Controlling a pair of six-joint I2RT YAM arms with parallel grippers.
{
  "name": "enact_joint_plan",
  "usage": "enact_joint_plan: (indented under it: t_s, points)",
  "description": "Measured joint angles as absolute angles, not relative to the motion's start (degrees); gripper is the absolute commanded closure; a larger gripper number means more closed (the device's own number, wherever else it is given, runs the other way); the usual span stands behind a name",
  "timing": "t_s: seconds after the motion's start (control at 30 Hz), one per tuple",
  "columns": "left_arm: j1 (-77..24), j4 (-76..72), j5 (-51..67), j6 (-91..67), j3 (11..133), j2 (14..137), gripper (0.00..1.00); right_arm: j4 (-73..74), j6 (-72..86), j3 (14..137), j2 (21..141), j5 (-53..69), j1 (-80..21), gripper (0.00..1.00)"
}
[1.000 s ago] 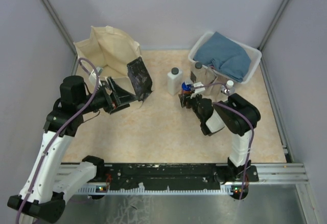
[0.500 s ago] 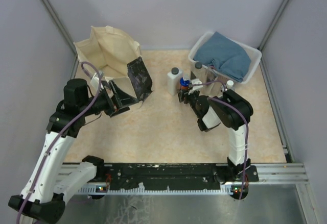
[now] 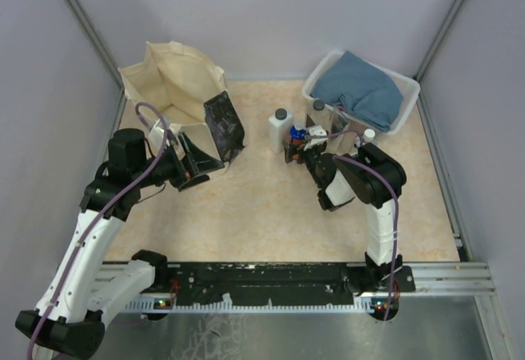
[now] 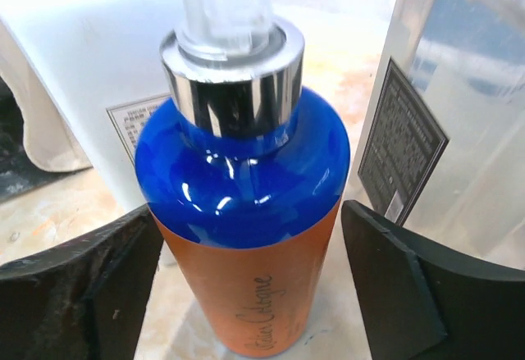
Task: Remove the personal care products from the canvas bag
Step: Place the care product at the center of the board.
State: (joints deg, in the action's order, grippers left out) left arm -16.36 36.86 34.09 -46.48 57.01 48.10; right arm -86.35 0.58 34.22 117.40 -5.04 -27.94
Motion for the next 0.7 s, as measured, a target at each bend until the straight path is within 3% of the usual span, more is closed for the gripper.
enact_joint_plan:
  t_s: [0.37,0.57,0.7]
  points:
    - [-16.4,36.0,34.0,-46.5,56.1,48.3,0.00,-88.2,0.1,28.3,109.3,-5.8,-27.9,0.10]
    - [-16.4,33.8,32.3,-46.7,55.4,47.9,0.01,-86.3,1.5,15.4,85.8,-6.2,-28.5,0.04]
    - [-16.4,30.5,30.8,-46.9,54.6,48.1,0.01,-70.6,1.1,14.7,64.0,-9.3,-28.5,0.01]
